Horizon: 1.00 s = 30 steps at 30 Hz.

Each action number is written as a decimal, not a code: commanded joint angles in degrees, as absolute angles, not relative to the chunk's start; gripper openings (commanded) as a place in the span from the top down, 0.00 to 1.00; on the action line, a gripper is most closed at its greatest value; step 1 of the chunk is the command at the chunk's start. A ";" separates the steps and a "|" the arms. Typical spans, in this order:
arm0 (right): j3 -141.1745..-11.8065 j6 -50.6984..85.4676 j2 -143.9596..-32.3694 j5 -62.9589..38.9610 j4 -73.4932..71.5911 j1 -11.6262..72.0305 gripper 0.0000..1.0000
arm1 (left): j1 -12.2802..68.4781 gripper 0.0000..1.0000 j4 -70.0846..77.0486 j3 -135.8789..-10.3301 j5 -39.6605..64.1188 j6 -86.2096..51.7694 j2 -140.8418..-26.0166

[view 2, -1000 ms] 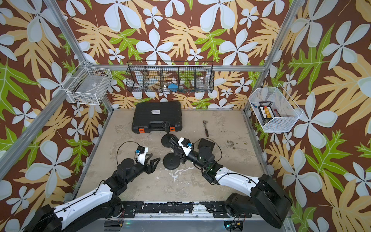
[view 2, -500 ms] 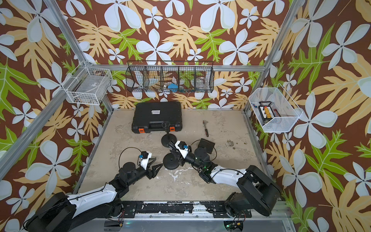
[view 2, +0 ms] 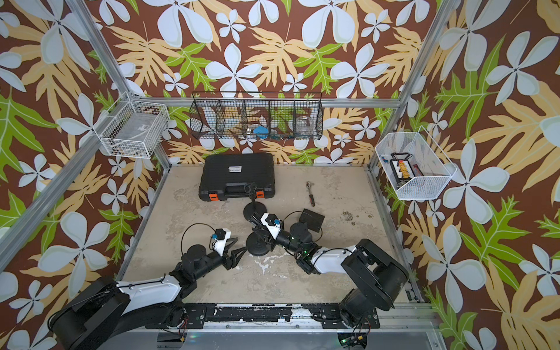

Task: Assemble a microphone stand
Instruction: Hold the microphone stand pole at the microphone stand base.

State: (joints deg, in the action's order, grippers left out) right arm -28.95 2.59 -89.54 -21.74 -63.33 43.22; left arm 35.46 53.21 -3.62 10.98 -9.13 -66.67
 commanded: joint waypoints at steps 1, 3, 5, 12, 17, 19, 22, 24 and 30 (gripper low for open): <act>-29.74 3.58 -90.62 -22.68 -67.55 43.30 0.94 | 35.51 0.34 56.78 -4.17 12.18 -7.49 -67.91; -29.84 4.31 -91.81 -22.44 -68.75 43.25 0.94 | 35.51 0.34 56.86 -4.39 12.65 -7.25 -68.45; -29.88 5.00 -92.92 -21.93 -70.14 43.24 0.94 | 35.51 0.34 57.03 -4.39 12.61 -6.90 -68.55; -29.80 5.27 -94.97 -19.89 -71.08 43.17 0.94 | 35.51 0.34 56.89 -4.11 12.80 -5.80 -68.33; -29.43 4.86 -95.36 -18.07 -71.52 43.22 0.95 | 35.51 0.35 57.03 -4.04 12.47 -5.79 -69.72; -29.28 4.49 -95.61 -17.41 -71.63 43.07 0.95 | 35.51 0.35 57.21 -4.04 12.65 -5.80 -70.05; -29.61 4.39 -96.27 -17.45 -71.83 42.94 0.95 | 35.51 0.35 57.43 -3.96 12.57 -5.84 -70.20; -29.53 4.31 -96.55 -17.50 -71.81 42.83 0.95 | 35.51 0.35 57.65 -3.96 12.57 -5.84 -70.39; -28.70 4.92 -97.12 -18.48 -72.98 42.88 0.96 | 35.51 0.35 58.52 -3.96 12.30 -5.71 -71.29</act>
